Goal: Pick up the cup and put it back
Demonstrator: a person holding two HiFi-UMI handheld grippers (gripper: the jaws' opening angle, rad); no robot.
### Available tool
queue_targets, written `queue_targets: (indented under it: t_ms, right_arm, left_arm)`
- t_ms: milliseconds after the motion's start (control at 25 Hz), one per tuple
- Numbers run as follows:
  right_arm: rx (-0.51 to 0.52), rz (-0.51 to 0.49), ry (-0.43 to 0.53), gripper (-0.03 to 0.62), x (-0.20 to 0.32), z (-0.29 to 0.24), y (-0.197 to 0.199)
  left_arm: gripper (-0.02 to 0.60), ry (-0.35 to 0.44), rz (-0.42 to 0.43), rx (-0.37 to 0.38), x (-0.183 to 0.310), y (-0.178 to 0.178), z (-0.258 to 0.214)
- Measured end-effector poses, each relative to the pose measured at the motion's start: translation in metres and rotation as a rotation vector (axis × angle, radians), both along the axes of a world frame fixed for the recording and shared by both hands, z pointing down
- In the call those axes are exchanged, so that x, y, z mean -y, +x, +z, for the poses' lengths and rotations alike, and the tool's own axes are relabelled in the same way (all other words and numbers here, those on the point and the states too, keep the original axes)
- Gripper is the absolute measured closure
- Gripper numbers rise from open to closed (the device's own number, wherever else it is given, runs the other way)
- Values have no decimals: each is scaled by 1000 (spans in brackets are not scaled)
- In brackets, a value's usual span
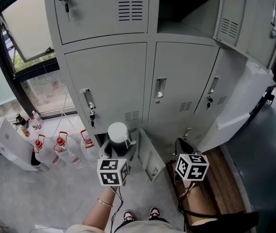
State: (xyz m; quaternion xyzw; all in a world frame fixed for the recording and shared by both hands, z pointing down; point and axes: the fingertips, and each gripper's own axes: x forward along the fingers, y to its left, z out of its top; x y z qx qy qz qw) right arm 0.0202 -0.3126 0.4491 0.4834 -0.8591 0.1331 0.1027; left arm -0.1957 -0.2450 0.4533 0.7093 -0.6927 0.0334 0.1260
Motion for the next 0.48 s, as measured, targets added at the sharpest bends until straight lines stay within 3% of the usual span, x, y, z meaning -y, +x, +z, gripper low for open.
queue_targets:
  t_ms: [280, 480]
  right_arm:
    - [2, 14, 77, 603, 12, -31, 3]
    - [-10, 15, 95, 603, 11, -38, 3]
  left_arm:
    - [196, 43, -13, 25, 11, 6, -54]
    - [196, 49, 3, 44, 8, 15, -61]
